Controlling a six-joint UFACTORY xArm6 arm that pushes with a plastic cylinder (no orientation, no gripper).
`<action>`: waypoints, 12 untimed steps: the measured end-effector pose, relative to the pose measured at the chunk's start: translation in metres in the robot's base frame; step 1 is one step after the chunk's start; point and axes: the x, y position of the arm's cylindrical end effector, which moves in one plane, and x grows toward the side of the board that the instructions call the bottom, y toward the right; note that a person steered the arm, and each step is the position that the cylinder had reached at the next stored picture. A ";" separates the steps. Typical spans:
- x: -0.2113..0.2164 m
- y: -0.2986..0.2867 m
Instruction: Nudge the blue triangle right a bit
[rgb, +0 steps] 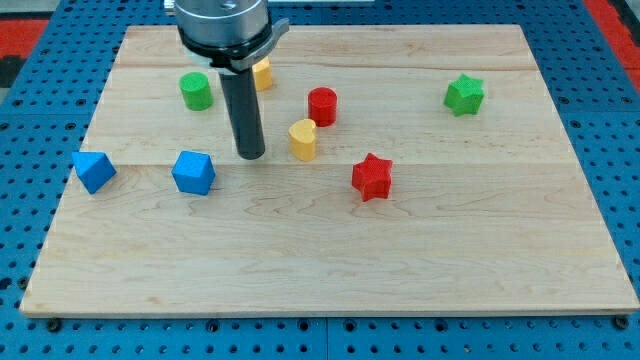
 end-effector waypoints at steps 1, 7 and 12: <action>-0.009 0.034; 0.011 -0.099; 0.036 -0.044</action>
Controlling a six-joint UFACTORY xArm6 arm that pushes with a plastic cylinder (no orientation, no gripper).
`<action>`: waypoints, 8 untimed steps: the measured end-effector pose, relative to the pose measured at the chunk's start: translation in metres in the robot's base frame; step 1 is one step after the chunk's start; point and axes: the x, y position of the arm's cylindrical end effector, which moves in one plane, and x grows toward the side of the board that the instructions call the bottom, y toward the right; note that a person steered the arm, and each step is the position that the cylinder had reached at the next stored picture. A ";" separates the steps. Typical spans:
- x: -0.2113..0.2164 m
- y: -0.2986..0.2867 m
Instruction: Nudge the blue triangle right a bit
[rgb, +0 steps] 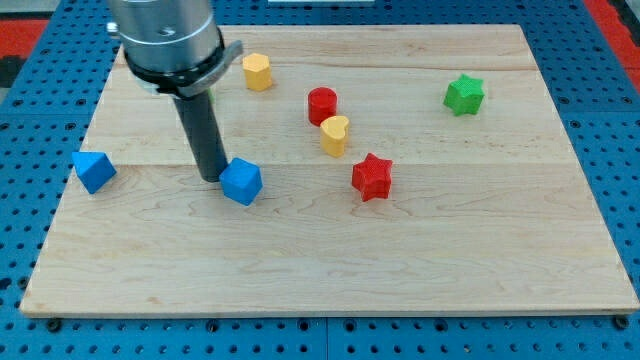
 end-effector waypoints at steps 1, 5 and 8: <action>0.010 -0.018; 0.009 -0.180; 0.005 -0.179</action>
